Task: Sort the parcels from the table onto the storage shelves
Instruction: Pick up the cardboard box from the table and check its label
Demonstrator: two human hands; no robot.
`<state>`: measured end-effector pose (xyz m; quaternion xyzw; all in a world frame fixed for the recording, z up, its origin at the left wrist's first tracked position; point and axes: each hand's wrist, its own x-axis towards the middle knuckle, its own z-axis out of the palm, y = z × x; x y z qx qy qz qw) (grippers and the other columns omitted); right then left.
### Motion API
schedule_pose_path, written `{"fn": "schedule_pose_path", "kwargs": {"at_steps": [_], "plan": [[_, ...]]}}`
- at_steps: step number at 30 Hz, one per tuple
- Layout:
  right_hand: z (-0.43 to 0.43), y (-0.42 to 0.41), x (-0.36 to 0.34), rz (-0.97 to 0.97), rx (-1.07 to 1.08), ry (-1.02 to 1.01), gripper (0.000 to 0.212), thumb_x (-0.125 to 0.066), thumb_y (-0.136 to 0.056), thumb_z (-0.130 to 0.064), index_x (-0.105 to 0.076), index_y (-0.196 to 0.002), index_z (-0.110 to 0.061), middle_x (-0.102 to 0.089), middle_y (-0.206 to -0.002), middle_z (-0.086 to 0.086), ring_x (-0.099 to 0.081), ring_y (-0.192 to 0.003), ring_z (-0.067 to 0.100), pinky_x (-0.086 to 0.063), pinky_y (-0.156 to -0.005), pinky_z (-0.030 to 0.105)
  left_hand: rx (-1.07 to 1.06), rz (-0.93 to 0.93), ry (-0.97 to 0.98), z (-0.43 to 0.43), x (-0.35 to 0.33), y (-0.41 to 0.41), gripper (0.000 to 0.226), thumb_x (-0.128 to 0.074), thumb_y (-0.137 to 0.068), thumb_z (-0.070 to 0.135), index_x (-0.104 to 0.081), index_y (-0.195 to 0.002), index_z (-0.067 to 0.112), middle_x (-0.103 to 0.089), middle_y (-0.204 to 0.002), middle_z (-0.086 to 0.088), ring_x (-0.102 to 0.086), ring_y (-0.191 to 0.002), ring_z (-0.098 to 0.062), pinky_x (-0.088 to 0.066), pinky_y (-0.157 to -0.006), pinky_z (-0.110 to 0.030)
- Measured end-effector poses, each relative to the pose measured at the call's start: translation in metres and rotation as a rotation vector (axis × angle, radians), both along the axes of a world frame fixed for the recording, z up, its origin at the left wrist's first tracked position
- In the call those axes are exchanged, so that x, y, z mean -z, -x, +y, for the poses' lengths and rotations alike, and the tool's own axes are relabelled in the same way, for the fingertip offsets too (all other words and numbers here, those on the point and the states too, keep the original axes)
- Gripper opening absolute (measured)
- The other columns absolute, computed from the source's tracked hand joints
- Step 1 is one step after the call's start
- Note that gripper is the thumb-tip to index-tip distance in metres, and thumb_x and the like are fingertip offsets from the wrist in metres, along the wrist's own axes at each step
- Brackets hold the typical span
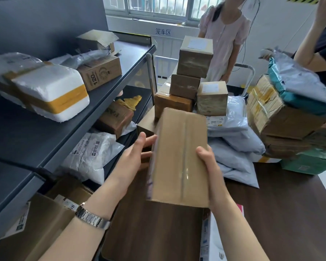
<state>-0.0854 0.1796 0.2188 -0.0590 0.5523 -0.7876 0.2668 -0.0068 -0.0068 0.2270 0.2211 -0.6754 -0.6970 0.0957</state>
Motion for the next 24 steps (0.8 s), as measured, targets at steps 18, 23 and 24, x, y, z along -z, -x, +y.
{"fn": "schedule_pose_path", "kwargs": {"at_steps": [18, 23, 24], "plan": [[-0.002, 0.016, 0.011, 0.503, 0.113, -0.222, 0.019, -0.060, -0.100, -0.026, -0.069, -0.117, -0.027, -0.075, -0.113, 0.000, -0.071, -0.107, 0.015, -0.059, -0.084, 0.032, -0.163, 0.117, -0.147, -0.002, 0.010, -0.004, 0.044, -0.070, -0.081, 0.045, -0.068, -0.123, 0.032, -0.082, -0.105, 0.004, -0.080, -0.093, -0.017, -0.060, -0.067, -0.024], [-0.026, 0.004, 0.004, 0.368, 0.123, -0.093, 0.021, -0.057, -0.093, -0.044, -0.060, -0.112, -0.035, -0.076, -0.092, -0.024, -0.072, -0.084, -0.003, -0.055, -0.069, 0.015, -0.218, 0.223, -0.062, -0.001, -0.004, -0.002, 0.060, -0.078, -0.074, 0.051, -0.058, -0.131, 0.051, -0.079, -0.106, 0.022, -0.077, -0.094, -0.004, -0.060, -0.064, -0.018], [-0.030, 0.003, 0.002, 0.355, 0.140, -0.074, 0.021, -0.057, -0.093, -0.042, -0.059, -0.111, -0.034, -0.076, -0.090, -0.026, -0.072, -0.082, -0.005, -0.054, -0.067, 0.014, -0.231, 0.237, -0.062, -0.002, -0.007, -0.003, 0.058, -0.077, -0.072, 0.051, -0.058, -0.127, 0.054, -0.079, -0.105, 0.024, -0.077, -0.093, -0.003, -0.060, -0.064, -0.018]]}}
